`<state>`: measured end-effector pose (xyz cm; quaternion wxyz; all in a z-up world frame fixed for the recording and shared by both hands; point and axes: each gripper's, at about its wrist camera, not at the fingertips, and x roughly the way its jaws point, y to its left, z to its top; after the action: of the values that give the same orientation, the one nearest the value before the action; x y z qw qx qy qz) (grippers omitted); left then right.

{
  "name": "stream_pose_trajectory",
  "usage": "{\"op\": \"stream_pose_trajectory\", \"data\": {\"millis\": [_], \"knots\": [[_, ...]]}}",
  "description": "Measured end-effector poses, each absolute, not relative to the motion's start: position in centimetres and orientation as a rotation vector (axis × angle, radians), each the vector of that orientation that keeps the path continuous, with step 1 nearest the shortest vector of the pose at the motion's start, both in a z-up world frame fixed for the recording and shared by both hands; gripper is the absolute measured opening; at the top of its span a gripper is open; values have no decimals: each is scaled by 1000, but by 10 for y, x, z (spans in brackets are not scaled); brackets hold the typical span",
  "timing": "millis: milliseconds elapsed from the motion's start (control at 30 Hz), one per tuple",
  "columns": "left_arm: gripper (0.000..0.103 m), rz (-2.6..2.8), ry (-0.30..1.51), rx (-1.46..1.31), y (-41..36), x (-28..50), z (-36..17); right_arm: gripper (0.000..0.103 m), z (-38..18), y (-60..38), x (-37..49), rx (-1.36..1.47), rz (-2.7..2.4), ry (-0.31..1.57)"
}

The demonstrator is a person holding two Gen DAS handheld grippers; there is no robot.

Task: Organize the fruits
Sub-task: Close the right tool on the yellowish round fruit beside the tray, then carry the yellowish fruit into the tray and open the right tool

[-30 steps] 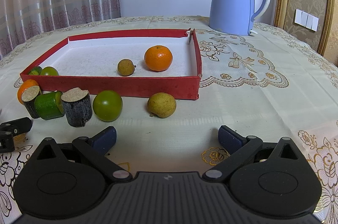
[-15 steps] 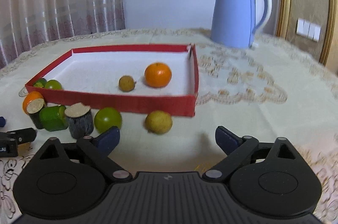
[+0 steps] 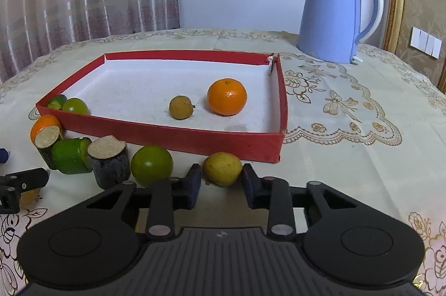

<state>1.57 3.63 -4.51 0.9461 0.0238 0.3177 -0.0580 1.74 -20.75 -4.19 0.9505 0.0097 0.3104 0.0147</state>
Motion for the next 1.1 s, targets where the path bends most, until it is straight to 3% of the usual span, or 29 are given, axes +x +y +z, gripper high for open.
{"op": "stream_pose_trajectory", "data": {"millis": [367,733,1100], "knots": [[103,-118,647,48,37,16,-45,29,-40,-210,13,39,40,612],[103,-118,647,48,37,16,-45,29,2,-213,7,8,3,465],[103,-118,647,48,37,16,-45,29,-21,-217,74,43,-15,622]]}}
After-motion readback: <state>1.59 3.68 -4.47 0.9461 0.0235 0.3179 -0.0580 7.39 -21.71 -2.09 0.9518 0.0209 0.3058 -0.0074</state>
